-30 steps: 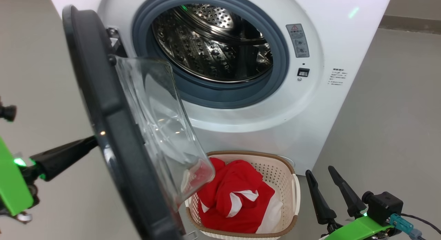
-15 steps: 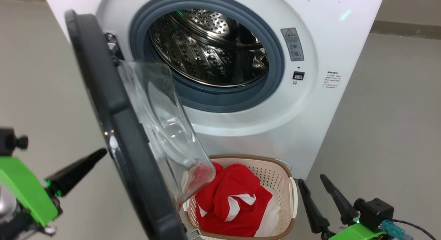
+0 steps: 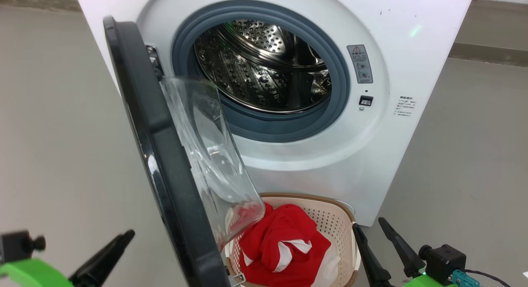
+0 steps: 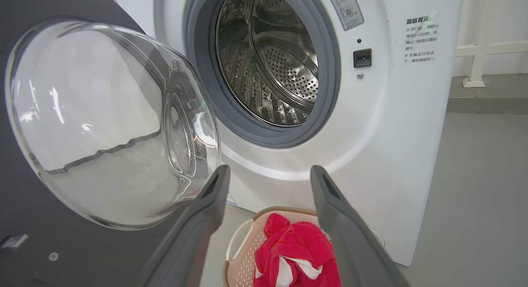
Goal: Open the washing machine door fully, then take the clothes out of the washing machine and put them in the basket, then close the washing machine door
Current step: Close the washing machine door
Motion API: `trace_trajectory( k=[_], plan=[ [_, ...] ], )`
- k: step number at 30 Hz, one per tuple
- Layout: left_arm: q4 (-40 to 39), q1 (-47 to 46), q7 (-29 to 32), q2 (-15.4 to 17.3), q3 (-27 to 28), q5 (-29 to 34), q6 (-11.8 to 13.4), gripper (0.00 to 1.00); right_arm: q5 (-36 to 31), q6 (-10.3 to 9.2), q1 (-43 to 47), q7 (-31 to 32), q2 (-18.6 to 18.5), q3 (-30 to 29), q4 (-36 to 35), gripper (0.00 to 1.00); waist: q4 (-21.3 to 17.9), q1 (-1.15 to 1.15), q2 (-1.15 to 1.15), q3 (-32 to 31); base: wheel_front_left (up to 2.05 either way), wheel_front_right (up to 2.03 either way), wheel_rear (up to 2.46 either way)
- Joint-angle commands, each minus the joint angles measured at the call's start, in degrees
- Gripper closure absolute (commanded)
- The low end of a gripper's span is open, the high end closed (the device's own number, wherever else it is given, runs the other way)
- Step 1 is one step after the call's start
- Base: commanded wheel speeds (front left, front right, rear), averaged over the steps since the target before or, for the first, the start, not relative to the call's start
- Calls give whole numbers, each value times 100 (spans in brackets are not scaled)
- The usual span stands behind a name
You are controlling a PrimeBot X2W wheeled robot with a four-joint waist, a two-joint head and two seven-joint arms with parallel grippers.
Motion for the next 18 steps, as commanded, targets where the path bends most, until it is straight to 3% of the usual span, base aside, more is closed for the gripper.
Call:
trace_trajectory(
  k=[1, 2, 3, 18],
  plan=[
    [-71, -103, -138, 161, 227, -50, -37, 16, 29, 36, -91, -37, -11, 136, -130, 0, 8, 0, 0, -7, 0, 0, 0],
    [-49, -18, -244, 158, 179, -55, -37, 4, 31, 36, -92, -37, -10, 135, -129, 0, 12, 0, 0, -13, 0, 0, 0],
    [-23, 65, -361, 156, 134, -54, -37, 0, 32, 36, -92, -37, -10, 133, -128, 0, 19, 0, 0, -17, 0, 0, 0],
    [718, 542, -2326, -309, -453, -37, -37, 0, 55, 36, -81, -37, -33, 76, -97, 0, 120, 0, 0, -1, 0, 0, 0]
  ],
)
